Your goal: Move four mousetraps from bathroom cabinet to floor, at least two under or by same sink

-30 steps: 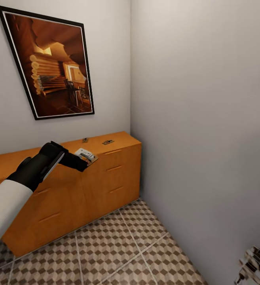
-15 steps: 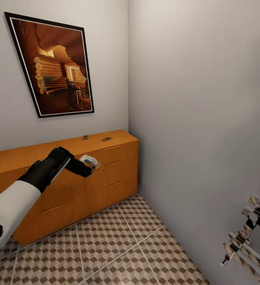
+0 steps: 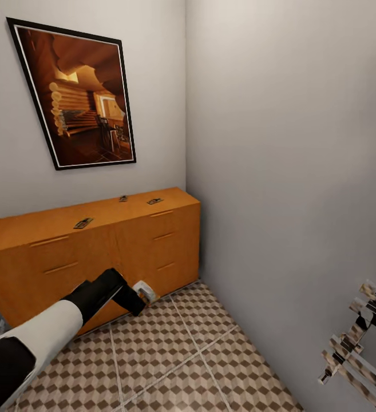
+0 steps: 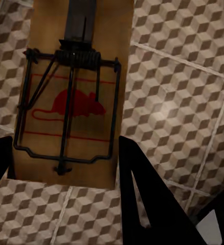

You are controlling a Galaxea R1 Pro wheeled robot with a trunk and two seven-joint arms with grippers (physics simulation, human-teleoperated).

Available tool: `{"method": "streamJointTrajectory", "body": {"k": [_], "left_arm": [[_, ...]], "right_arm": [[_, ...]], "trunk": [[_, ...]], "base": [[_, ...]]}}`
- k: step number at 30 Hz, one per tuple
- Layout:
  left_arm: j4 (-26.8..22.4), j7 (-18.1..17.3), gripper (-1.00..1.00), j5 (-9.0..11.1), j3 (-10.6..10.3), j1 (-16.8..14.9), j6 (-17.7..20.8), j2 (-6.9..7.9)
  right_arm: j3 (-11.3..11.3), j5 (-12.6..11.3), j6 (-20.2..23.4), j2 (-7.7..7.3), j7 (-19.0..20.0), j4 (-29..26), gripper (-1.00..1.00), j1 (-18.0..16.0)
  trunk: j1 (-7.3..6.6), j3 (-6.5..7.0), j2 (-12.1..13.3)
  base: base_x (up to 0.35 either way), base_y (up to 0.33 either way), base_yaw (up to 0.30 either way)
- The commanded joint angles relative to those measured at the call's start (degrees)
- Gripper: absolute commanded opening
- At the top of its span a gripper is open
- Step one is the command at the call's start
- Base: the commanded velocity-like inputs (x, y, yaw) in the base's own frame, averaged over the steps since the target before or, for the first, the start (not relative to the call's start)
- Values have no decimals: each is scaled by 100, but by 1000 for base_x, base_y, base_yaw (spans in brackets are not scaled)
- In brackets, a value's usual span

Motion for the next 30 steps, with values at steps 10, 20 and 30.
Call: {"method": "streamJointTrajectory", "body": {"k": [10,20,30], "left_arm": [[2237,1269,-100,79,-31,898,-2926,-276],[3071,1559,-100,1265,11,1672,-3948,-185],[3276,1978,-100,2363,16,2442,-5986,43]], "right_arm": [[-10,1,-44,-6,-2,-31,100,-3],[1,41,-178,-31,-13,-206,100,-3],[0,50,-393,-47,-29,-898,100,-3]], "trunk": [[-1,-5,-4],[-1,-5,-4],[-1,-5,-4]], "base": [[0,0,0],[0,0,0],[0,0,0]]}}
